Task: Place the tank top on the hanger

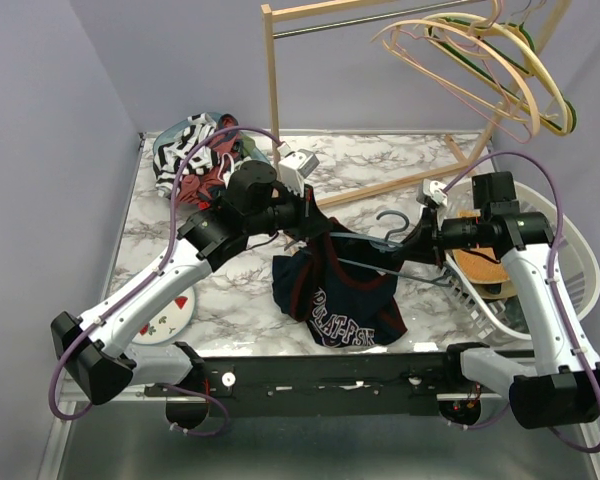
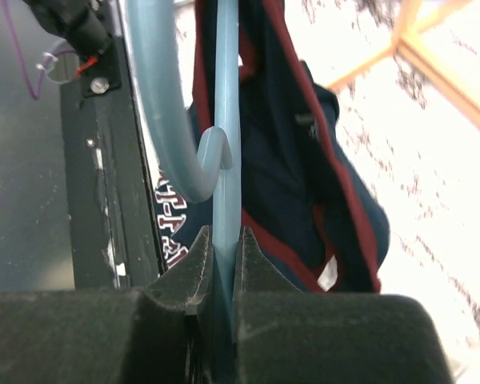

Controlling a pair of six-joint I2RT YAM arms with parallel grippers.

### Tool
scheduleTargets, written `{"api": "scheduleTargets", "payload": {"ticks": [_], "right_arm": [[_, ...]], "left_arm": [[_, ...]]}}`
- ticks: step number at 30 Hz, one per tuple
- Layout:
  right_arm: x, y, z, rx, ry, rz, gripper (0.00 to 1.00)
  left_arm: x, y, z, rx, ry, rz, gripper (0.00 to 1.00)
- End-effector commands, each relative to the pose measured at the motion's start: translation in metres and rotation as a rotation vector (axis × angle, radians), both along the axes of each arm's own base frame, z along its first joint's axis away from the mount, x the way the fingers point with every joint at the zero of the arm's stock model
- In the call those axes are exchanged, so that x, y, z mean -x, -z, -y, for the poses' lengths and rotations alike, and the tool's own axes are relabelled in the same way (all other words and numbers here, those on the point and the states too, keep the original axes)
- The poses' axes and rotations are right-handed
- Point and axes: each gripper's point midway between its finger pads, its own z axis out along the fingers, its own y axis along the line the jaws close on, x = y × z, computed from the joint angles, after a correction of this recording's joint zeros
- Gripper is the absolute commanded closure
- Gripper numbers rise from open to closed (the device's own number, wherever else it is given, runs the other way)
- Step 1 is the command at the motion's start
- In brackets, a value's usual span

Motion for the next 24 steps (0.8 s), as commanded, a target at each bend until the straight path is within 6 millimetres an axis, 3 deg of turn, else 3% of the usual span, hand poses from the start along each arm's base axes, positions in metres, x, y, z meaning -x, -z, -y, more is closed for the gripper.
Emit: {"api": "scheduleTargets", "payload": {"ticks": [1,8,11,14,15,17,18,24], "right_arm": [[0.003,-0.02,-0.013,-0.086,-0.117,0.032,0.99],[-0.004,-0.02,-0.024,-0.103,-0.134,0.048,1.0],[-0.007,-0.022,-0.027,-0.116,-0.135,0.064,1.0],[-0.011,-0.025,-0.028,-0.119,-0.137,0.077,0.99],[-0.013,-0.025,-0.028,-0.119,-0.139,0.077,1.0],[-0.015,-0.027,-0.029,-0.122,-0.145,0.079,1.0],[-0.015,-0.027,-0.03,-0.125,-0.153,0.088,0.99],[-0.016,-0.022,-0.034,-0.146,-0.198,0.098,1.0]], "left_arm": [[0.005,0.002,-0.006,-0.063,0.024,0.019,1.0],[0.014,-0.017,-0.001,-0.021,0.087,0.036,0.98],[0.018,-0.023,-0.002,-0.022,0.11,0.052,0.91],[0.023,-0.024,-0.008,-0.052,0.13,0.081,0.74],[0.022,-0.025,-0.01,-0.064,0.129,0.093,0.61],[0.025,-0.026,-0.019,-0.103,0.141,0.143,0.47],[0.024,-0.027,-0.023,-0.118,0.133,0.163,0.36],[0.029,-0.042,-0.05,-0.216,0.169,0.394,0.05]]}}
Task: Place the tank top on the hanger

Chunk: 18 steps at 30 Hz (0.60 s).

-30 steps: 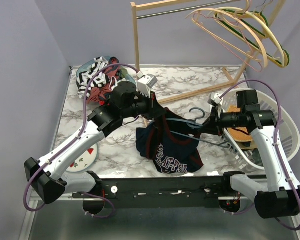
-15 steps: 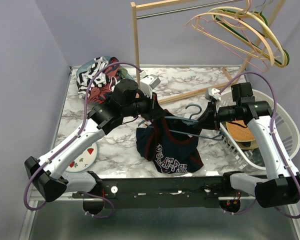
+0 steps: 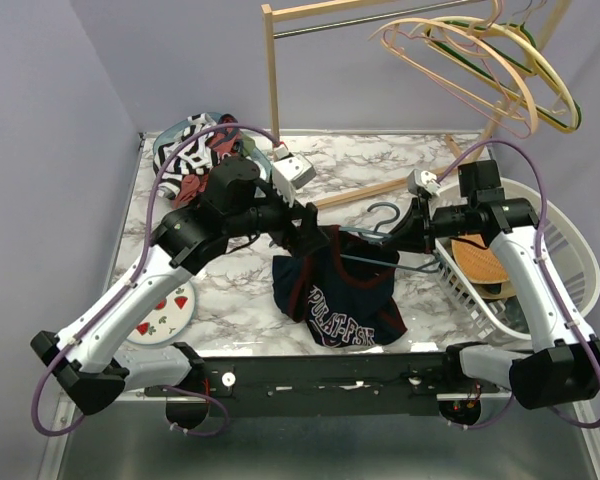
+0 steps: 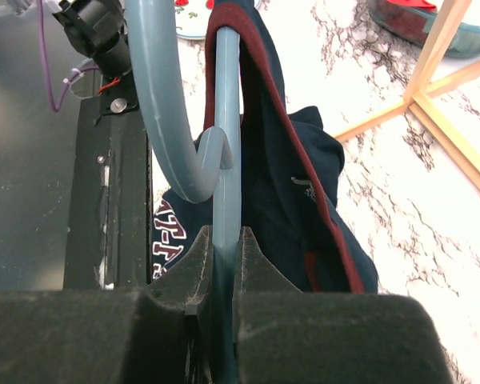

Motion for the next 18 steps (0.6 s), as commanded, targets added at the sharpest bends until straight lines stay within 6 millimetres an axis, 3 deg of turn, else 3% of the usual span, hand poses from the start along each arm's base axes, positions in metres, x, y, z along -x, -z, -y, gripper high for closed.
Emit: {"api": "scheduleTargets", "payload": {"ticks": [1,6,10,18], "right_arm": [[0.001,-0.009,-0.011,-0.062,-0.085,0.072,0.99],[0.008,0.006,-0.02,-0.007,-0.143,0.096,0.99],[0.011,0.014,-0.029,0.028,-0.185,0.112,0.99],[0.017,0.023,-0.041,0.063,-0.245,0.118,0.99]], "left_arm": [[0.01,-0.018,-0.03,-0.089,0.065,0.246,0.03],[0.03,-0.001,-0.029,-0.154,0.288,0.383,0.01],[0.046,0.018,-0.019,-0.152,0.432,0.363,0.01],[0.036,0.058,-0.011,-0.287,0.453,0.287,0.06]]}}
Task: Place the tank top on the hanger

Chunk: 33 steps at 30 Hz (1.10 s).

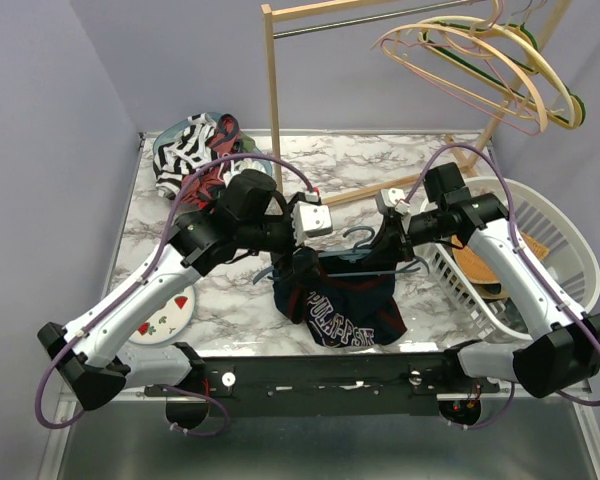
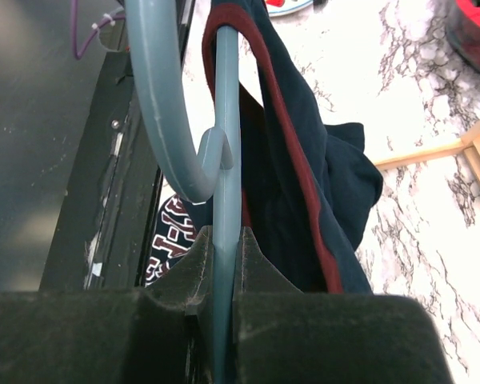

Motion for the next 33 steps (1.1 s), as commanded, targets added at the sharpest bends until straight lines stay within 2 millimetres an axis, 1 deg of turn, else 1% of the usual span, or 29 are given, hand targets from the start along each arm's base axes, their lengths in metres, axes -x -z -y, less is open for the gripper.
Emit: {"api": "scheduleTargets", "payload": {"ticks": [1,3,4,5,8,9,10,11,12,13,15,16,17,18,19,20,21,22,23,24,25,26,27,28,29,30,31,32,33], "right_arm": [[-0.001,0.001,-0.004,0.019,-0.025,0.036,0.99],[-0.001,0.001,-0.004,0.02,-0.025,0.043,0.99],[-0.001,0.001,-0.004,0.018,-0.027,0.042,0.99],[-0.001,0.001,-0.004,0.016,-0.026,0.043,0.99],[0.002,0.001,-0.004,0.006,-0.034,0.04,0.99],[0.003,0.001,-0.004,0.003,-0.035,0.04,0.99],[0.004,0.001,-0.004,0.001,-0.037,0.038,0.99],[0.004,0.002,-0.004,0.001,-0.036,0.037,0.99],[0.005,0.003,-0.004,0.001,-0.038,0.035,0.99],[0.006,0.003,-0.004,-0.003,-0.039,0.03,0.99],[0.007,0.003,-0.004,-0.005,-0.039,0.03,0.98],[0.008,0.003,-0.004,-0.003,-0.034,0.022,0.98],[0.006,0.004,-0.004,-0.002,-0.025,0.016,0.88],[0.005,0.003,-0.004,0.001,-0.014,0.005,0.82],[0.004,0.003,-0.003,0.021,0.026,-0.041,0.77],[-0.002,-0.001,-0.003,0.023,0.054,-0.041,0.66],[-0.004,-0.003,-0.002,0.025,0.074,-0.055,0.59],[-0.004,-0.007,0.0,0.017,0.091,-0.083,0.54],[-0.01,-0.014,0.007,0.0,0.131,-0.087,0.45],[-0.014,-0.021,0.011,-0.02,0.155,-0.092,0.43],[-0.016,-0.025,0.015,-0.034,0.185,-0.126,0.41],[-0.018,-0.033,0.018,-0.065,0.197,-0.118,0.35],[-0.025,-0.032,0.027,-0.071,0.246,-0.136,0.29],[-0.027,-0.03,0.029,-0.07,0.286,-0.188,0.28],[-0.041,-0.028,0.034,-0.056,0.345,-0.153,0.25],[-0.043,-0.022,0.037,-0.043,0.38,-0.15,0.23],[-0.045,-0.005,0.039,-0.018,0.43,-0.205,0.21],[-0.061,0.005,0.046,0.016,0.512,-0.173,0.19],[-0.066,0.013,0.05,0.038,0.554,-0.176,0.19]], "left_arm": [[0.005,0.029,0.001,-0.094,0.044,-0.03,0.06],[0.005,0.034,0.001,-0.101,0.041,-0.043,0.08],[0.005,0.042,0.003,-0.112,0.041,-0.057,0.09],[0.005,0.045,0.004,-0.118,0.042,-0.063,0.09],[0.006,0.056,0.007,-0.143,0.042,-0.093,0.21],[0.005,0.059,0.008,-0.151,0.036,-0.095,0.27],[0.003,0.063,0.009,-0.16,0.029,-0.101,0.34],[0.001,0.065,0.01,-0.165,0.02,-0.104,0.44],[0.0,0.067,0.01,-0.164,0.012,-0.107,0.62],[-0.001,0.068,0.012,-0.16,0.008,-0.109,0.72],[-0.003,0.069,0.013,-0.155,-0.006,-0.107,1.0],[-0.005,0.066,0.013,-0.141,-0.017,-0.096,1.0],[-0.003,0.071,0.011,-0.146,-0.024,-0.106,1.0],[-0.002,0.073,0.009,-0.146,-0.031,-0.104,1.0],[-0.001,0.067,0.007,-0.119,-0.039,-0.083,1.0],[0.002,0.079,0.002,-0.13,-0.052,-0.101,1.0],[0.003,0.082,-0.001,-0.126,-0.06,-0.095,1.0],[0.005,0.076,-0.002,-0.091,-0.064,-0.063,1.0],[0.007,0.089,-0.008,-0.105,-0.074,-0.071,1.0],[0.008,0.092,-0.011,-0.099,-0.086,-0.065,1.0],[0.007,0.085,-0.014,-0.066,-0.099,-0.028,1.0],[0.01,0.095,-0.018,-0.075,-0.103,-0.031,1.0],[0.01,0.094,-0.019,-0.063,-0.104,-0.017,1.0],[0.011,0.086,-0.02,-0.032,-0.108,0.011,1.0],[0.012,0.09,-0.022,-0.03,-0.11,0.015,1.0],[0.012,0.089,-0.023,-0.019,-0.112,0.023,1.0],[0.012,0.083,-0.024,0.006,-0.114,0.045,1.0],[0.012,0.085,-0.026,0.004,-0.12,0.049,1.0],[0.013,0.083,-0.026,0.012,-0.119,0.056,1.0]]}}
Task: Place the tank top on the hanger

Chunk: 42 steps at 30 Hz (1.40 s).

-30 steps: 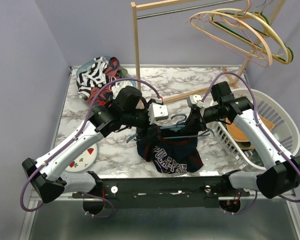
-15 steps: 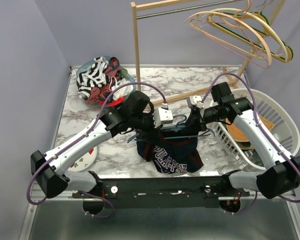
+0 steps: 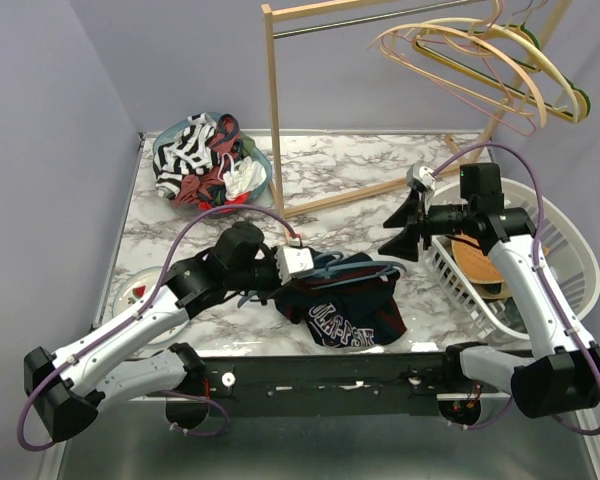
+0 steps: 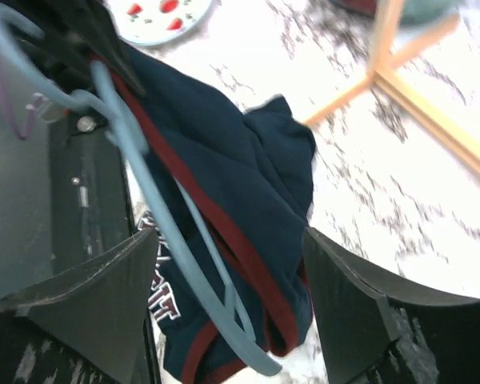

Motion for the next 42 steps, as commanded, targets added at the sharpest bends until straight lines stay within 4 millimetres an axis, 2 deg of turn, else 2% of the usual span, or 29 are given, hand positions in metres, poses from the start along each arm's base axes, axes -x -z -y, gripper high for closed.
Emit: {"api": "scheduleTargets", "payload": {"ticks": [1,4,8,13,14,20,28,32,38,41,42], "right_arm": [[-0.032,0.037,0.016,0.095,0.236,-0.075,0.19],[-0.041,0.066,0.029,0.199,0.291,-0.14,0.19],[-0.039,0.087,0.037,0.276,0.308,-0.24,0.2],[-0.033,0.097,0.038,0.307,0.257,-0.276,0.2],[-0.025,0.098,0.036,0.307,0.224,-0.308,0.2],[-0.004,0.107,0.032,0.32,0.105,-0.372,0.21],[-0.002,0.129,0.042,0.42,0.129,-0.405,0.23],[-0.011,0.146,0.051,0.48,0.183,-0.403,0.24],[-0.021,0.157,0.053,0.501,0.214,-0.422,0.32],[-0.025,0.163,0.052,0.508,0.221,-0.45,0.46],[-0.027,0.163,0.052,0.507,0.223,-0.452,0.54]], "left_arm": [[-0.011,-0.03,0.005,0.115,-0.03,0.123,1.0],[-0.009,-0.031,0.005,0.127,-0.025,0.132,1.0],[-0.006,-0.032,0.005,0.138,-0.004,0.142,1.0],[-0.005,-0.025,0.001,0.117,0.021,0.17,1.0],[-0.005,-0.024,0.001,0.112,0.023,0.174,1.0],[-0.005,-0.023,0.002,0.1,0.051,0.194,1.0],[-0.005,-0.021,0.005,0.095,0.073,0.191,1.0],[-0.005,-0.023,0.005,0.099,0.072,0.194,1.0],[0.0,-0.022,0.004,0.099,0.099,0.199,1.0],[0.0,-0.022,0.003,0.095,0.099,0.2,1.0],[0.0,-0.022,0.002,0.094,0.097,0.201,1.0]]}}
